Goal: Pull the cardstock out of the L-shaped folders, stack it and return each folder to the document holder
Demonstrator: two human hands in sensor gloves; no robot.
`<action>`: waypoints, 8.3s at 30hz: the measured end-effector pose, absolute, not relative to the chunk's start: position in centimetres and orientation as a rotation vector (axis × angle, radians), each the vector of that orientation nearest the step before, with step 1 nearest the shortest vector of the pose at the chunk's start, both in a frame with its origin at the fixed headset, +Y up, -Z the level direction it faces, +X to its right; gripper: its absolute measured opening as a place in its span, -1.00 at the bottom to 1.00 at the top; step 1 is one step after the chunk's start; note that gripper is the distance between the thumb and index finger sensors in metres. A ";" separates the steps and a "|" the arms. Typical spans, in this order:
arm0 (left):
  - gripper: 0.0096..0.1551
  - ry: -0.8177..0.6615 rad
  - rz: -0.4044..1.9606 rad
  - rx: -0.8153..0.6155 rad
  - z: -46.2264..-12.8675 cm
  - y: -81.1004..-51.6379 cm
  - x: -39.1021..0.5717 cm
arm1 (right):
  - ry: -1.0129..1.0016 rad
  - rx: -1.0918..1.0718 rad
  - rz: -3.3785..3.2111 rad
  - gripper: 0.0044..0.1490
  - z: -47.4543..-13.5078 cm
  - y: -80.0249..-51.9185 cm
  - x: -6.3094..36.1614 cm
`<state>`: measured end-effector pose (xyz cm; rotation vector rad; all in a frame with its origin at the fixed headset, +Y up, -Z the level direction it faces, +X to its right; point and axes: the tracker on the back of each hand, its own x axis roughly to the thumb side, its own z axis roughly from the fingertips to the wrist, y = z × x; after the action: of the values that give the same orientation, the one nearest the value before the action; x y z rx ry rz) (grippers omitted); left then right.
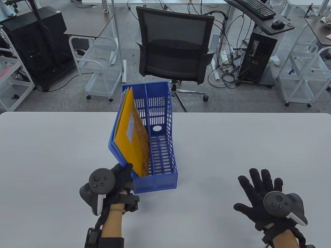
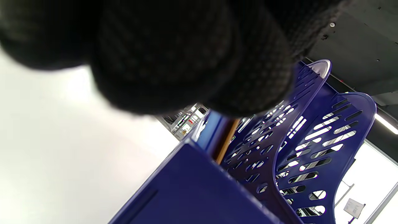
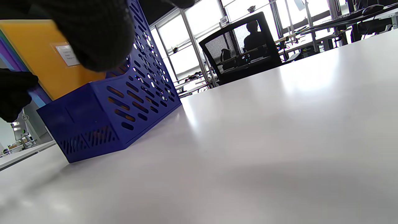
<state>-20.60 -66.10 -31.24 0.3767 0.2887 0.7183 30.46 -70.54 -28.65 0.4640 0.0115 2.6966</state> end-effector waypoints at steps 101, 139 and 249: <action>-0.58 -0.371 1.339 0.870 -21.7 -57.0 -18.4 | -0.017 0.478 2.668 0.16 -28.4 -70.8 30.6; -0.55 -0.455 0.666 0.122 -26.4 -65.6 -9.5 | -0.697 0.571 2.066 -0.27 -25.6 -66.6 29.3; -0.54 -0.514 0.814 0.122 -26.1 -64.9 -11.8 | -0.237 0.568 1.771 -0.53 -27.3 -67.8 30.4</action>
<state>-11.75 -64.85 -26.14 0.1223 -0.5136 0.8137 30.42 -67.78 -27.29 0.5682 -0.2373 1.7712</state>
